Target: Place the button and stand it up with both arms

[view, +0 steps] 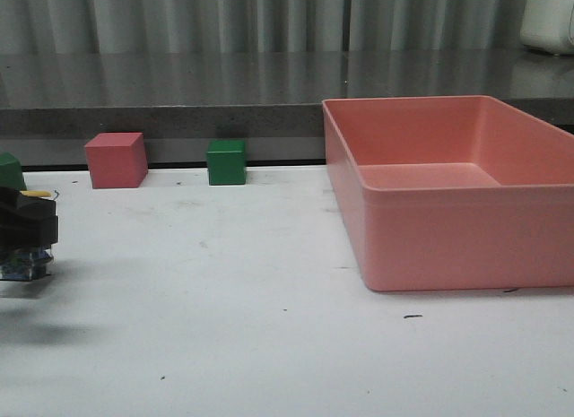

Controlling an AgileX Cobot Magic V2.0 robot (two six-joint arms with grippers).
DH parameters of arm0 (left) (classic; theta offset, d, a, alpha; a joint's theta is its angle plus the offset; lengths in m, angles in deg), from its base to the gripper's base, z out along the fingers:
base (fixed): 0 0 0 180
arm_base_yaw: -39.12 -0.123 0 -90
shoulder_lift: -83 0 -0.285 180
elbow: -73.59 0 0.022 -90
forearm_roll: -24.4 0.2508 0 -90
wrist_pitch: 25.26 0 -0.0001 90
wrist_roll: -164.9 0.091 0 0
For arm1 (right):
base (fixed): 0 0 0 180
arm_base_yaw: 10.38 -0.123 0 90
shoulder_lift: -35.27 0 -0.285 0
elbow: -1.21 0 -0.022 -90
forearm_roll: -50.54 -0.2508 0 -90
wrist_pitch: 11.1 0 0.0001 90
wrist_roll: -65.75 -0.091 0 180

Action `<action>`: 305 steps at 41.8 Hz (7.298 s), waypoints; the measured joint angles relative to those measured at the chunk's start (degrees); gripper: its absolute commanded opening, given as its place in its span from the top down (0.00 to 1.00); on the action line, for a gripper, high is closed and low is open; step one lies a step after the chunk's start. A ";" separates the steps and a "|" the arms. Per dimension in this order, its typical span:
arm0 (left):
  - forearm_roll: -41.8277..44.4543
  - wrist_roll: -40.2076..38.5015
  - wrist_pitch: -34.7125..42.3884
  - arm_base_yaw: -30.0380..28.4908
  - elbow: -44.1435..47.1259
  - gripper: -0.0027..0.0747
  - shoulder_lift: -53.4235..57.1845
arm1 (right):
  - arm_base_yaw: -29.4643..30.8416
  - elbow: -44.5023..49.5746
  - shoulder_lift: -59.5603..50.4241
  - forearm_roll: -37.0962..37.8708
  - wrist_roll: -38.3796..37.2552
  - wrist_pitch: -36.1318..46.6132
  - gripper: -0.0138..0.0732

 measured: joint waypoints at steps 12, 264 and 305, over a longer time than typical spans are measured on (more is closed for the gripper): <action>0.56 -0.23 0.39 0.00 -3.90 0.72 -3.73 | 0.00 0.00 0.00 0.00 0.00 0.00 0.27; 0.78 -0.36 -69.02 -11.09 20.04 0.99 106.16 | 0.00 0.00 0.00 -0.05 0.00 2.77 0.92; 0.78 -0.36 -69.02 -11.09 20.04 0.99 106.16 | 33.25 40.08 -26.15 -1.72 0.00 48.93 0.92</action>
